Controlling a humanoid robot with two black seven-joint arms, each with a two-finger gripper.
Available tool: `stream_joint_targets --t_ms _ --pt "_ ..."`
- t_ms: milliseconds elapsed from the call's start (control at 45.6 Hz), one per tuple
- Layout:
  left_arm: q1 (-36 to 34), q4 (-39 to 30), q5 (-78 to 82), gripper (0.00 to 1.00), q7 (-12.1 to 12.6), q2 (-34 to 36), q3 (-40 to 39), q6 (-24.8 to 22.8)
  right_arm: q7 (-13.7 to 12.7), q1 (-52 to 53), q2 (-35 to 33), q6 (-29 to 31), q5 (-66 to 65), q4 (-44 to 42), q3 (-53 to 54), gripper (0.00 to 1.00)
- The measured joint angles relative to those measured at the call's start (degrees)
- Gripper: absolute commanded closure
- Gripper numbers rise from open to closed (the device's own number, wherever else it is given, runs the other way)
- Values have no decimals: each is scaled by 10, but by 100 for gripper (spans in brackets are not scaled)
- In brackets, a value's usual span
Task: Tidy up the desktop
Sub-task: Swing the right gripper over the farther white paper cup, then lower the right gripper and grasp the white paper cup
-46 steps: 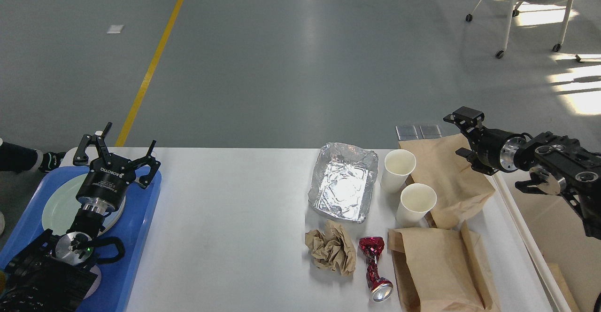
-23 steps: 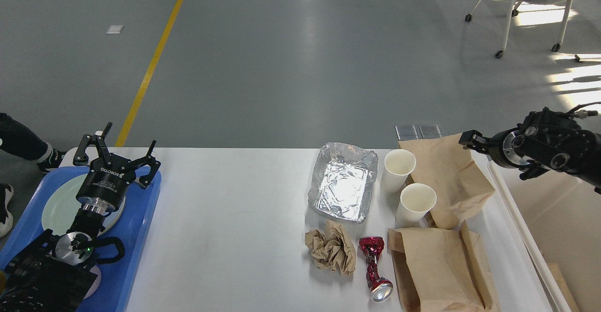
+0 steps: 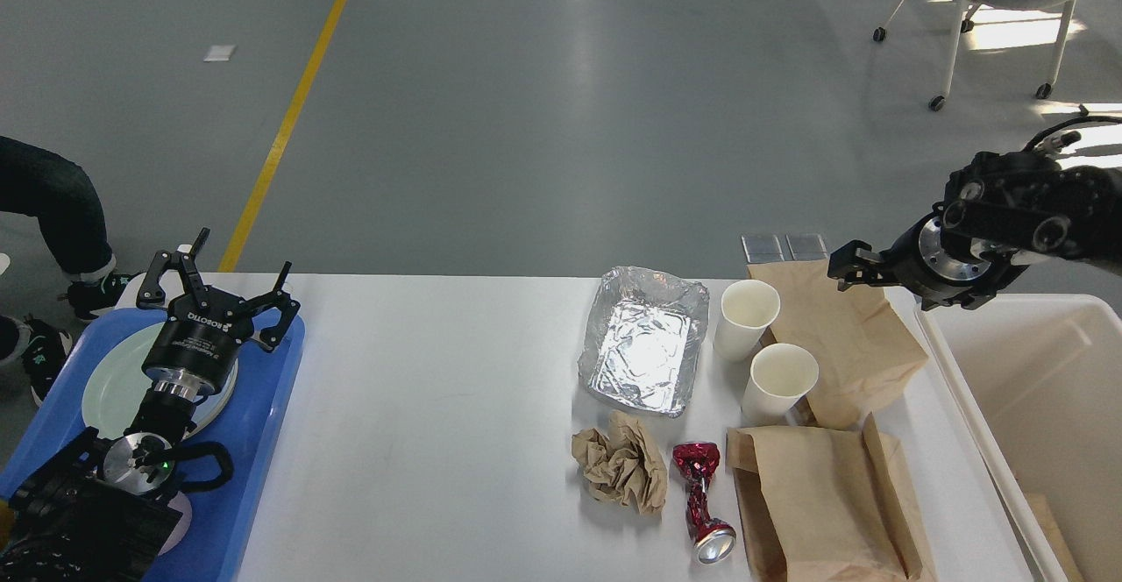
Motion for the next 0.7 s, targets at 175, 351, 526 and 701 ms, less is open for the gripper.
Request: stream_joint_targets --t_ms 175,351,526,701 --pt "0 0 0 3 0 0 0 0 1 68 0 56 195 33 -77 0" --pt "0 0 0 3 0 0 0 0 1 104 -5 75 208 92 -104 0" --pt "0 0 0 3 0 0 0 0 2 148 -9 77 118 143 -104 0" --pt "0 0 0 3 0 0 0 0 3 129 5 59 76 145 -89 3"
